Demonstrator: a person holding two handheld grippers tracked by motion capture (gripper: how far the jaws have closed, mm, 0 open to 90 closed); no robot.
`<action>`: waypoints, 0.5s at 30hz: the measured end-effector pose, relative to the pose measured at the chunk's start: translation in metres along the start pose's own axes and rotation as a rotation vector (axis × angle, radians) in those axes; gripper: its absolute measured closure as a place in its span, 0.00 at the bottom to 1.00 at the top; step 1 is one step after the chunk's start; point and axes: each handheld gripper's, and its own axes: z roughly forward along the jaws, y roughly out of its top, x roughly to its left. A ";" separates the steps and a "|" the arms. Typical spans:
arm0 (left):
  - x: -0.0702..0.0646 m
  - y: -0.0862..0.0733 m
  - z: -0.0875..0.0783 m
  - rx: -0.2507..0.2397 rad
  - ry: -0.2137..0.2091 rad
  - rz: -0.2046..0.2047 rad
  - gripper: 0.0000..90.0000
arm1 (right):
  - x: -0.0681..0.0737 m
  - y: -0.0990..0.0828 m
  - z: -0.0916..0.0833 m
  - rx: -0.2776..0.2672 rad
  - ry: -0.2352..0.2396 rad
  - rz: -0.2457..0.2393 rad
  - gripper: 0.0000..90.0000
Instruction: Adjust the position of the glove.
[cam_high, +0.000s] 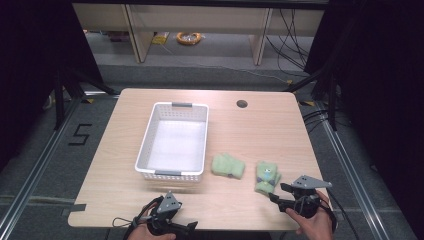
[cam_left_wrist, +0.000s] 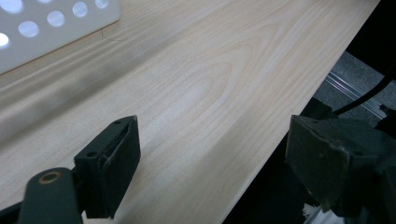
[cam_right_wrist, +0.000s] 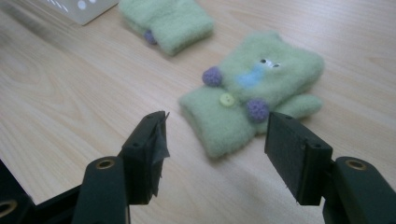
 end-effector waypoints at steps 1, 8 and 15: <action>-0.001 0.000 0.000 -0.006 -0.005 -0.007 0.19 | 0.000 0.000 0.001 -0.015 -0.002 -0.012 0.46; 0.000 0.000 0.000 -0.006 -0.001 -0.007 0.19 | 0.004 0.007 0.003 -0.013 0.018 -0.017 0.46; -0.001 0.000 0.002 -0.017 -0.009 -0.020 0.19 | 0.005 0.019 0.006 -0.038 0.022 -0.046 0.45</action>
